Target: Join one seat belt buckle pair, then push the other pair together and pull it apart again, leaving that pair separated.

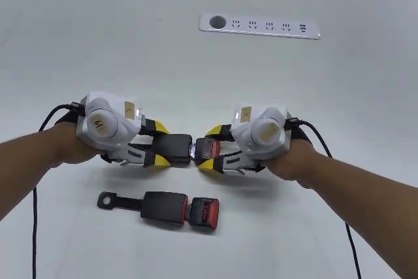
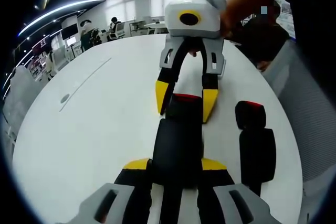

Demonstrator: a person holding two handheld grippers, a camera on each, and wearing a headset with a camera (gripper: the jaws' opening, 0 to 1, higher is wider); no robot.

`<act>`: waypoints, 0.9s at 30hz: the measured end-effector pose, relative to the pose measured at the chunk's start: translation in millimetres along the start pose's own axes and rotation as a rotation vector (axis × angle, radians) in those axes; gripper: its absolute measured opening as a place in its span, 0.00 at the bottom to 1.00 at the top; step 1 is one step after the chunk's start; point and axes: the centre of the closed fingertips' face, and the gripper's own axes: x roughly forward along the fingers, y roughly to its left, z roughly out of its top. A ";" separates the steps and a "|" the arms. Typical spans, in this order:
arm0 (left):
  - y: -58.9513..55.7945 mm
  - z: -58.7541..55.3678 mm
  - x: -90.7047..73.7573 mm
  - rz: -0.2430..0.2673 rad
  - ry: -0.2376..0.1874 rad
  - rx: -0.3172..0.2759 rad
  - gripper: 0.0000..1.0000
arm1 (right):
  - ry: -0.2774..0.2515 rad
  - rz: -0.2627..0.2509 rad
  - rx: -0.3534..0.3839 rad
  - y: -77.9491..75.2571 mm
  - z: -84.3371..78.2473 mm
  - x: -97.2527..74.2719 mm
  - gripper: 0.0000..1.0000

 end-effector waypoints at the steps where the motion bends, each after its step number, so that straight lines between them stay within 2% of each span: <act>1: -0.1 0.0 0.0 0.000 0.000 0.000 0.34 | 0.000 0.000 -0.001 0.1 0.0 0.0 0.36; 27: 5.1 -6.6 2.3 0.002 0.001 -0.006 0.34 | -0.014 -0.014 0.002 -0.2 -1.7 -2.1 0.36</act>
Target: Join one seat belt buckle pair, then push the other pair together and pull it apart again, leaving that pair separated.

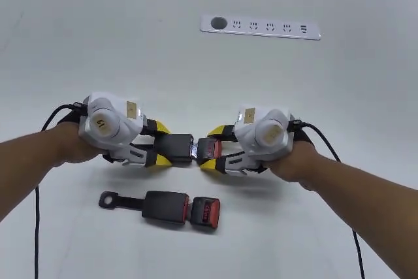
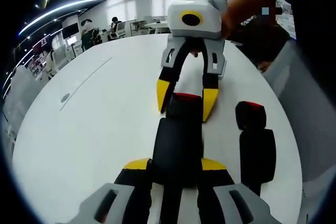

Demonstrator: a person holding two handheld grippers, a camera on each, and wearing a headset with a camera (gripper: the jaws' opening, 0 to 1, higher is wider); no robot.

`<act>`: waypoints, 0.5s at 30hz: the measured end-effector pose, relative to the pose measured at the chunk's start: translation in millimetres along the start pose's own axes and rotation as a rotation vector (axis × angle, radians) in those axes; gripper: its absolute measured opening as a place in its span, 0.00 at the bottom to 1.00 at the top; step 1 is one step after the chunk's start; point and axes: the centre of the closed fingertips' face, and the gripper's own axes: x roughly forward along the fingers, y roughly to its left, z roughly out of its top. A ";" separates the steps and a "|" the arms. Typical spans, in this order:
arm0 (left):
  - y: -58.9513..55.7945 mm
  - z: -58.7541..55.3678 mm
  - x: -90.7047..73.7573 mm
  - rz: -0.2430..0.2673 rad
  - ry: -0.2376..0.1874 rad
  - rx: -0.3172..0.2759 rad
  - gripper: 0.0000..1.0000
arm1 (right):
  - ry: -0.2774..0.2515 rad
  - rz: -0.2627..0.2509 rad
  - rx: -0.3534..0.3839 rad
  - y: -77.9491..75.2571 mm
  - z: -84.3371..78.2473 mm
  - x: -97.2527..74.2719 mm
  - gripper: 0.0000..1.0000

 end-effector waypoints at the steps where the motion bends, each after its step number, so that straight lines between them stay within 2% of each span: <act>1: -0.1 0.1 0.0 0.000 0.000 0.000 0.34 | 0.000 0.000 0.000 0.0 -0.3 -0.3 0.36; 8: -2.1 1.7 0.2 -0.005 -0.001 -0.001 0.34 | 0.000 -0.003 -0.002 -1.4 -9.3 -9.7 0.36; 15: -3.4 2.6 -0.2 -0.003 -0.004 -0.005 0.34 | -0.009 -0.006 0.006 -1.2 -11.0 -12.8 0.36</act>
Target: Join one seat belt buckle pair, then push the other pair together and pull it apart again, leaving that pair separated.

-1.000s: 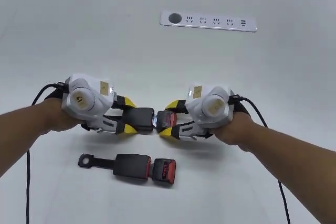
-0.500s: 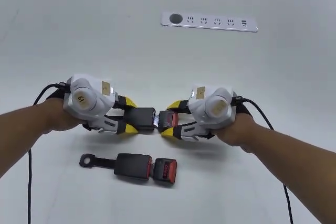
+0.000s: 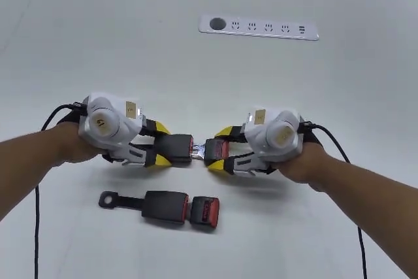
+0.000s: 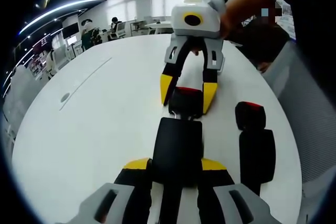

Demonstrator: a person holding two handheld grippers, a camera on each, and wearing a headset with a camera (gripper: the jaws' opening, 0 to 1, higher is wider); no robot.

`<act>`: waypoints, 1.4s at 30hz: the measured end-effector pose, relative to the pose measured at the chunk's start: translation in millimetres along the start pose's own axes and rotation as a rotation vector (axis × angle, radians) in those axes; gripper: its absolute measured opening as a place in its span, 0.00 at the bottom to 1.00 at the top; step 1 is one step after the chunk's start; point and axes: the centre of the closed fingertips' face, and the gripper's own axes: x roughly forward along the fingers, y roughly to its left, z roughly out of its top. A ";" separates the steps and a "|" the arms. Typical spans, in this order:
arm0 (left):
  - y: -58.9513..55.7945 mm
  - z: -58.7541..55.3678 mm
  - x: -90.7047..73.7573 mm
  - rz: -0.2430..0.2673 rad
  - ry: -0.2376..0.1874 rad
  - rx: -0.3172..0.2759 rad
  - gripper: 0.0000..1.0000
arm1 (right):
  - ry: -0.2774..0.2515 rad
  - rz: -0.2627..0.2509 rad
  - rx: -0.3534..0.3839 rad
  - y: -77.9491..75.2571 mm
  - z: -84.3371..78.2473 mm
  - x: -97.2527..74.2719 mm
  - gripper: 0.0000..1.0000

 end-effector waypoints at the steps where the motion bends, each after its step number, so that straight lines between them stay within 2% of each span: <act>1: -0.2 0.2 0.1 -0.001 0.000 0.001 0.34 | -0.001 0.000 0.002 0.4 0.5 0.2 0.36; 12: -2.0 1.8 -0.4 -0.012 -0.004 0.003 0.34 | 0.004 -0.002 0.005 1.4 -7.5 -10.0 0.36; 22: -2.4 3.9 -0.6 -0.012 -0.002 -0.002 0.34 | 0.013 -0.014 0.019 1.4 -22.8 -31.4 0.36; 42: -2.4 1.6 -0.6 -0.013 0.001 -0.011 0.34 | 0.026 -0.034 0.047 -1.8 -48.9 -60.5 0.37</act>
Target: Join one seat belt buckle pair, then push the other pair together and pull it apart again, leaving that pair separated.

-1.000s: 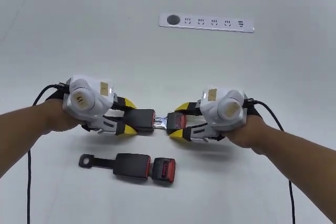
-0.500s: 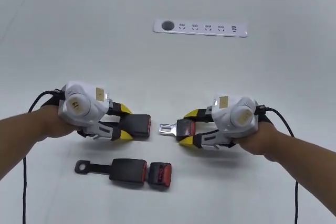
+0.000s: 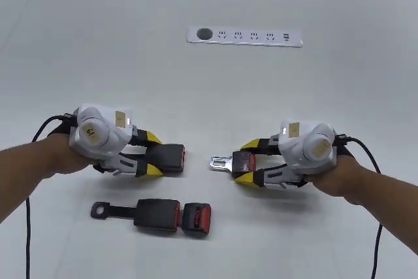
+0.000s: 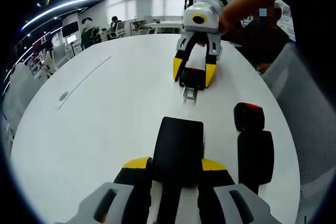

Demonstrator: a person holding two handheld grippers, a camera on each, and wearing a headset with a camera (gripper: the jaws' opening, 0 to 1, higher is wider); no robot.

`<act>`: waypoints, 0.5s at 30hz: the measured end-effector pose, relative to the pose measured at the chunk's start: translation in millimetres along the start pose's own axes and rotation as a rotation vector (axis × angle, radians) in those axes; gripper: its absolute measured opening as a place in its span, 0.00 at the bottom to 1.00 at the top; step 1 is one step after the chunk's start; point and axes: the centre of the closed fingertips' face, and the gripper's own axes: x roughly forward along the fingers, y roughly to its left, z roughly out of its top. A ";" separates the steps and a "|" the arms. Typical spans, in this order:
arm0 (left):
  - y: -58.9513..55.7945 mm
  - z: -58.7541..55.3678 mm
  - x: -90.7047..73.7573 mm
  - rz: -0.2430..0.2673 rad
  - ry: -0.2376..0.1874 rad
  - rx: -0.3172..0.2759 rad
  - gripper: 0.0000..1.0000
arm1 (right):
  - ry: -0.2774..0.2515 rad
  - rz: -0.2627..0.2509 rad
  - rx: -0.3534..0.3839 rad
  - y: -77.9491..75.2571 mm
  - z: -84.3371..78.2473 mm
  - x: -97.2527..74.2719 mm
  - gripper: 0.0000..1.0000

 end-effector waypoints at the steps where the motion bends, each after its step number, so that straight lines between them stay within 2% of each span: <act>1: 0.1 0.0 0.0 0.000 0.001 0.000 0.34 | -0.001 -0.001 -0.002 -0.6 -1.4 -1.2 0.37; 15: -3.1 3.1 -1.1 0.000 -0.001 -0.004 0.34 | 0.011 -0.025 0.023 -5.4 -21.0 -24.5 0.37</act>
